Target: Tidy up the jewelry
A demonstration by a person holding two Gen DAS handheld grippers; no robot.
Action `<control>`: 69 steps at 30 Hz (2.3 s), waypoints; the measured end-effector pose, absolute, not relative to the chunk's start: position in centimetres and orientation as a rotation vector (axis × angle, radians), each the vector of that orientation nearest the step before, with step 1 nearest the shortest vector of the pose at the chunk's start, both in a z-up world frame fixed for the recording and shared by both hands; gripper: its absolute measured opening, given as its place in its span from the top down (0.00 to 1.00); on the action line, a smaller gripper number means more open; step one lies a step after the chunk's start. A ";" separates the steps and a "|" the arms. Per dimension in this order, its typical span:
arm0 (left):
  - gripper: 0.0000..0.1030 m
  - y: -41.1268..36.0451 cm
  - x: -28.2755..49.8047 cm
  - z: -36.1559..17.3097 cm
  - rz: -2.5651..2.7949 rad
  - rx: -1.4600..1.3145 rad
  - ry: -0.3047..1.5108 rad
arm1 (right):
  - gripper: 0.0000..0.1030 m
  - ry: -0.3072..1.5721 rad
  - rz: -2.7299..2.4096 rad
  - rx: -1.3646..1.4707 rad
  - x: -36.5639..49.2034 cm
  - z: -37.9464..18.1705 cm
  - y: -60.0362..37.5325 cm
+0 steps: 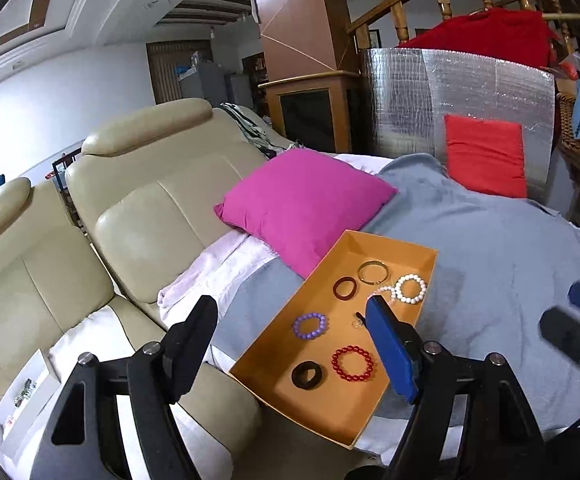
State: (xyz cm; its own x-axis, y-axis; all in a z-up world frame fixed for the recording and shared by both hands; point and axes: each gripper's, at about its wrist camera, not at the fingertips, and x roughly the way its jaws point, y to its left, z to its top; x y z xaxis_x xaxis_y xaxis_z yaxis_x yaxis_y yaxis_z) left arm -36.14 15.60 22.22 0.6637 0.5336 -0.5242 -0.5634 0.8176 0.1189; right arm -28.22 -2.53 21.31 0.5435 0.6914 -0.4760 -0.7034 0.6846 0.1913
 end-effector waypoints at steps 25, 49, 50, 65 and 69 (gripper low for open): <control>0.13 18.4 -40.6 22.7 0.774 0.015 0.502 | 0.28 0.614 0.751 -0.070 -31.7 20.3 0.8; 0.13 18.7 -41.2 22.0 0.773 -0.018 0.521 | 0.28 0.637 0.716 -0.077 -32.0 20.1 1.3; 0.13 18.7 -41.2 22.0 0.773 -0.019 0.522 | 0.28 0.636 0.715 -0.075 -32.0 20.1 1.3; 0.13 18.7 -41.1 21.8 0.762 -0.019 0.532 | 0.28 0.638 0.723 -0.078 -31.8 20.3 1.3; 0.13 18.8 -41.0 21.8 0.759 -0.020 0.536 | 0.28 0.637 0.723 -0.081 -31.8 20.3 1.4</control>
